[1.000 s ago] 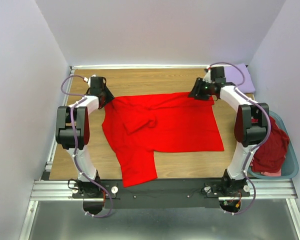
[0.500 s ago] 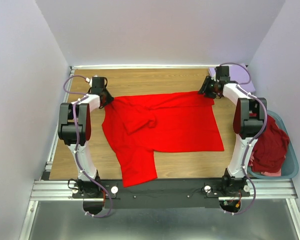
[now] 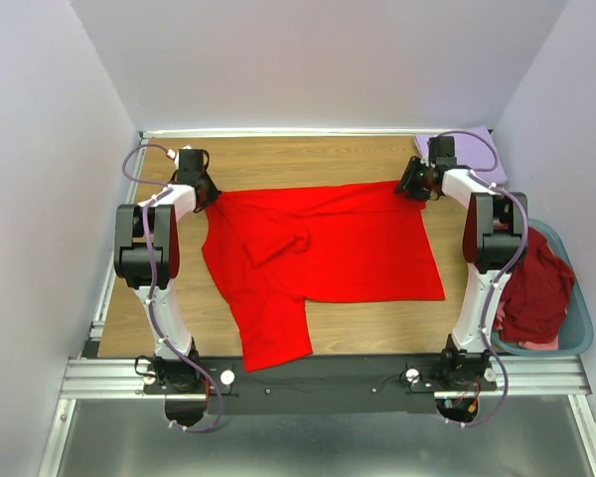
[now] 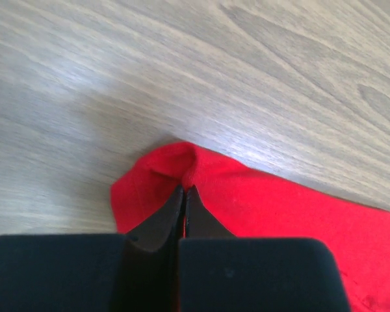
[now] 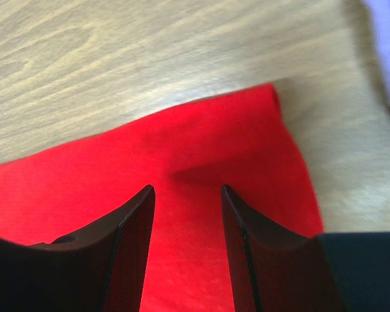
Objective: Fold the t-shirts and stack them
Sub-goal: Fold the tshirt
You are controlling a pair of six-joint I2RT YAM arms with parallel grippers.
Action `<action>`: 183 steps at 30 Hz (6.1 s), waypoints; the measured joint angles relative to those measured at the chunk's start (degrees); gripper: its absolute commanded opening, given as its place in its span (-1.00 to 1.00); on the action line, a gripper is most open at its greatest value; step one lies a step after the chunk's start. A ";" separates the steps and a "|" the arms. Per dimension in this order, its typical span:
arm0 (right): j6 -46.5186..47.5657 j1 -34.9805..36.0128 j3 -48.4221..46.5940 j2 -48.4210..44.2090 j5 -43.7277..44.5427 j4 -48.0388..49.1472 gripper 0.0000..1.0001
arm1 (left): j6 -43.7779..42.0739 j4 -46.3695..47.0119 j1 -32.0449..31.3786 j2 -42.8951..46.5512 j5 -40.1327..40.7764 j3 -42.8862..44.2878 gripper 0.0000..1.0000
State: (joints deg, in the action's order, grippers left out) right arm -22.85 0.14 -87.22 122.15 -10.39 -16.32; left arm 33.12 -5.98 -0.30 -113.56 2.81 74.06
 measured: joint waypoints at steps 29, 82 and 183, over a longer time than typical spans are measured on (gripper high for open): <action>2.80 -3.17 7.69 -7.56 10.97 0.00 -0.05 | -2.08 -2.45 -2.32 11.21 -0.55 -6.88 -0.10; 2.99 -3.26 7.69 -6.12 8.11 -0.42 -0.99 | -3.17 -13.42 -4.46 5.27 1.33 1.44 -1.00; 3.82 -4.02 3.93 -4.83 -6.12 -9.86 -0.99 | -11.23 -21.44 -0.52 1.44 1.46 3.87 -0.93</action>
State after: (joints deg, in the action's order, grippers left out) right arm -19.03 -3.88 -83.29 117.32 -16.51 -26.17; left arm 21.89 -27.42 -0.82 -112.12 4.27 77.93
